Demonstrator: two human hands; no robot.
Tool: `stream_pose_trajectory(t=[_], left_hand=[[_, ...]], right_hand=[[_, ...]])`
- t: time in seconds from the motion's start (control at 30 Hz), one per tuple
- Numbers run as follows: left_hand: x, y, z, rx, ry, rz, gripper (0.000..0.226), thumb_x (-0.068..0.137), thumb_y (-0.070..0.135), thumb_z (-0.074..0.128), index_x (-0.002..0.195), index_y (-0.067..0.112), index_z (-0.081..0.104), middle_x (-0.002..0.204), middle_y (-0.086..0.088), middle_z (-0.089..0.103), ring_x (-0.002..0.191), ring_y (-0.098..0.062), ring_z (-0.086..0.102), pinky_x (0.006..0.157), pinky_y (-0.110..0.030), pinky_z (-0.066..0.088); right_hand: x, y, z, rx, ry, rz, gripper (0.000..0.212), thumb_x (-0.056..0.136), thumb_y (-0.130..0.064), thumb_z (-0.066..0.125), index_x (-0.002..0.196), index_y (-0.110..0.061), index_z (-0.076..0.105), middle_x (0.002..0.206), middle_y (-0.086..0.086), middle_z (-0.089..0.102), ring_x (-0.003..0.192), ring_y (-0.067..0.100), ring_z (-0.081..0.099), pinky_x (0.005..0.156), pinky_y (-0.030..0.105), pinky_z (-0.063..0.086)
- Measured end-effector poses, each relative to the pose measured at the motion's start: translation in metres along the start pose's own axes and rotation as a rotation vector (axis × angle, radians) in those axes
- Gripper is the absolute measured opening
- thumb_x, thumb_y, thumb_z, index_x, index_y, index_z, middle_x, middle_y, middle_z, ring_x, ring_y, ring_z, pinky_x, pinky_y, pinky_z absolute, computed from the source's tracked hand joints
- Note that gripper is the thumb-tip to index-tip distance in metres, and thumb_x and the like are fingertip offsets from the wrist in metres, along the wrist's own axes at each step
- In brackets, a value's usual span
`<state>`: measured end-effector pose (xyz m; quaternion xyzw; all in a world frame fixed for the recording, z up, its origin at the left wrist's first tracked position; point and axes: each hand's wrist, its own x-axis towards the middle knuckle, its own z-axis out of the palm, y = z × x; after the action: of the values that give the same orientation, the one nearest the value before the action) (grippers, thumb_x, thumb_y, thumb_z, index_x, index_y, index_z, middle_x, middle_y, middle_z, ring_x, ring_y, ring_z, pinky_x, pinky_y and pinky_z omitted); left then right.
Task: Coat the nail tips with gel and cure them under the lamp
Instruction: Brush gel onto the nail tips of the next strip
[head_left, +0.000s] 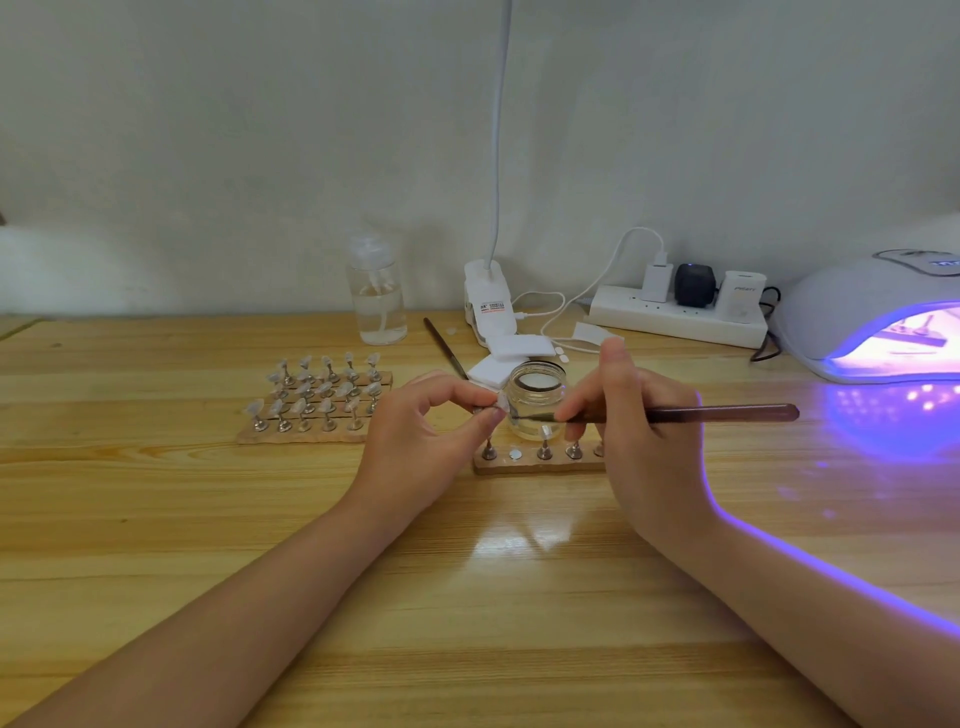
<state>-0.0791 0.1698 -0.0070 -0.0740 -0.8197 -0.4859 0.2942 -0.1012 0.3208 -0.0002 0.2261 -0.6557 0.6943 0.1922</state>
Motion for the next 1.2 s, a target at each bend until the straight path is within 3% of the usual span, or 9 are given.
stream_pose_trajectory(t=[0.2, 0.37, 0.57, 0.77, 0.9, 1.1, 1.2], left_hand=[[-0.0004, -0.0001, 0.0003, -0.02, 0.001, 0.003, 0.021, 0.071, 0.009, 0.075, 0.068, 0.027, 0.066, 0.068, 0.014, 0.065, 0.074, 0.005, 0.059, 0.074, -0.003, 0.038], [0.0001, -0.0004, 0.0008, -0.021, 0.01, -0.003, 0.023, 0.071, 0.01, 0.075, 0.067, 0.03, 0.065, 0.068, 0.015, 0.065, 0.074, 0.006, 0.059, 0.074, -0.003, 0.038], [-0.0005, 0.0001, 0.0005, -0.008, 0.018, -0.009, 0.024, 0.071, 0.01, 0.075, 0.067, 0.031, 0.064, 0.068, 0.016, 0.064, 0.074, 0.009, 0.058, 0.072, 0.0, 0.036], [0.0004, -0.0011, 0.0012, -0.024, 0.027, -0.032, 0.022, 0.072, 0.011, 0.075, 0.068, 0.03, 0.066, 0.069, 0.019, 0.065, 0.077, 0.009, 0.06, 0.074, 0.0, 0.036], [0.0005, -0.0018, 0.0005, -0.024, 0.021, 0.012, 0.021, 0.072, 0.009, 0.073, 0.073, 0.029, 0.068, 0.078, 0.015, 0.066, 0.081, 0.005, 0.06, 0.077, -0.003, 0.038], [0.0002, -0.0021, 0.0006, -0.029, 0.009, 0.022, 0.019, 0.074, 0.009, 0.071, 0.086, 0.024, 0.07, 0.081, 0.014, 0.067, 0.082, 0.005, 0.061, 0.076, -0.004, 0.04], [-0.0006, 0.0002, 0.0008, -0.029, -0.006, 0.0, 0.021, 0.074, 0.008, 0.071, 0.091, 0.02, 0.069, 0.083, 0.009, 0.069, 0.084, 0.002, 0.063, 0.084, -0.015, 0.046]], right_hand=[[0.0026, 0.0032, 0.0016, 0.012, 0.0, 0.002, 0.045, 0.091, -0.038, 0.044, 0.061, -0.014, 0.066, 0.061, 0.006, 0.065, 0.059, 0.012, 0.061, 0.064, 0.02, 0.049], [0.0013, 0.0011, 0.0043, 0.023, -0.032, 0.012, 0.042, 0.085, -0.04, 0.042, 0.06, -0.016, 0.066, 0.061, 0.004, 0.065, 0.059, 0.013, 0.061, 0.066, 0.025, 0.051], [-0.0013, -0.001, 0.0041, 0.047, -0.054, 0.013, 0.049, 0.085, -0.039, 0.04, 0.056, -0.007, 0.065, 0.057, 0.002, 0.064, 0.052, 0.007, 0.057, 0.058, 0.015, 0.046], [-0.0021, -0.0027, 0.0023, 0.022, -0.073, 0.036, 0.054, 0.091, -0.042, 0.041, 0.05, -0.015, 0.064, 0.052, 0.011, 0.06, 0.047, 0.008, 0.056, 0.052, 0.015, 0.044], [0.0017, -0.0028, -0.0002, 0.056, -0.008, -0.029, 0.049, 0.091, -0.03, 0.038, 0.053, -0.012, 0.063, 0.053, 0.011, 0.06, 0.047, 0.007, 0.054, 0.053, 0.014, 0.041], [0.0025, 0.001, -0.0018, 0.024, -0.005, -0.044, 0.043, 0.094, -0.029, 0.04, 0.062, -0.013, 0.065, 0.061, 0.008, 0.064, 0.06, 0.011, 0.06, 0.064, 0.02, 0.048], [0.0024, 0.0007, -0.0012, 0.007, -0.017, -0.043, 0.041, 0.092, -0.028, 0.04, 0.062, -0.016, 0.065, 0.065, 0.006, 0.065, 0.061, 0.009, 0.061, 0.065, 0.018, 0.048]])
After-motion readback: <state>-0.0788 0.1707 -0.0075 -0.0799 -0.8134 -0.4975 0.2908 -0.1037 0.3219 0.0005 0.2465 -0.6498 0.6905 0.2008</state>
